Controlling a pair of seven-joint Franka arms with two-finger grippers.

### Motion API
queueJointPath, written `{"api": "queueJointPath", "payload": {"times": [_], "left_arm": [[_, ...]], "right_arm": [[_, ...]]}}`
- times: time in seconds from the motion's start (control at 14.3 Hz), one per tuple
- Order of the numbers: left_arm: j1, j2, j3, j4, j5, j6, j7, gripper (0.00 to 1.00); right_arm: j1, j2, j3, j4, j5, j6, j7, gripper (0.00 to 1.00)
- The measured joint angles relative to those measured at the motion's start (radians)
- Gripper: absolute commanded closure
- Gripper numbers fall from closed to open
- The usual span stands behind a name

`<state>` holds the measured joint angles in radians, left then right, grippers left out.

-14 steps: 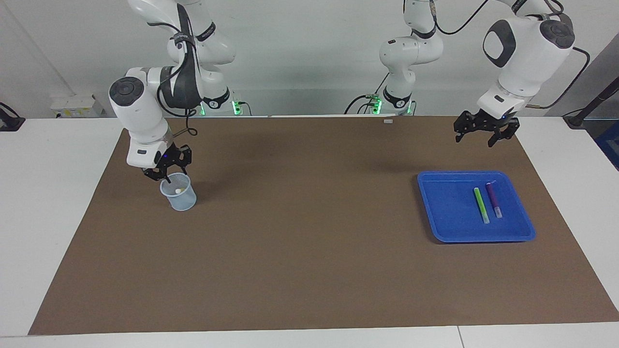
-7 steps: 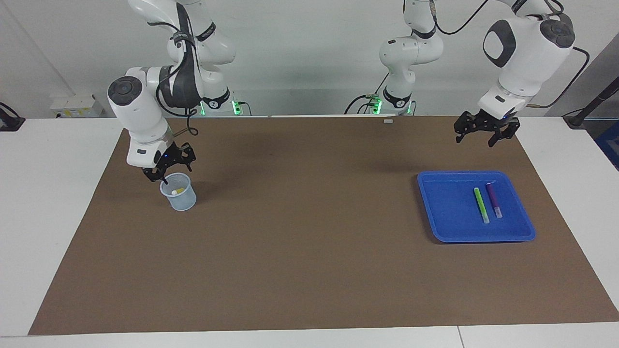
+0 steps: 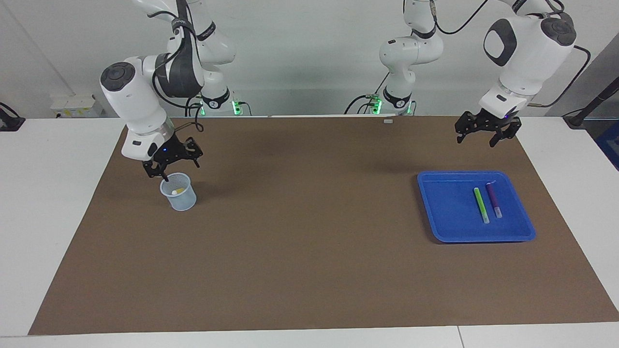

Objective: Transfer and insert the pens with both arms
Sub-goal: 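Withdraw the right gripper from the cup while the left gripper reaches pens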

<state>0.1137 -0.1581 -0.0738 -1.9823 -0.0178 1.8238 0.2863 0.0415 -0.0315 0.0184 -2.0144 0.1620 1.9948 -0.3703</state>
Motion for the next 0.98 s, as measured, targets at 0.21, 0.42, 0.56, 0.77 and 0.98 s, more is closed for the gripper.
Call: {"api": "queueJointPath", "payload": {"times": [0.21,0.42,0.56,0.77,0.98], "left_arm": [[0.0,0.001,0.0,0.002,0.0,0.0,-0.001,0.0],[0.0,0.003,0.0,0.013,0.0,0.0,-0.002,0.0],[0.009,0.004,0.0,0.014,0.0,0.006,-0.004,0.0],[0.039,0.012,0.001,0.014,0.0,0.009,-0.004,0.0],[0.055,0.036,0.001,0.014,0.0,0.023,-0.004,0.0]], "right_arm": [[0.039,0.0,0.001,0.035,0.152,-0.006,0.138,0.0],[0.114,0.005,0.002,0.057,0.216,0.042,0.32,0.0],[0.169,0.01,0.004,0.061,0.231,0.095,0.437,0.0],[0.214,0.017,0.005,0.062,0.302,0.146,0.569,0.0],[0.224,0.019,0.005,0.063,0.352,0.182,0.633,0.0]]}}
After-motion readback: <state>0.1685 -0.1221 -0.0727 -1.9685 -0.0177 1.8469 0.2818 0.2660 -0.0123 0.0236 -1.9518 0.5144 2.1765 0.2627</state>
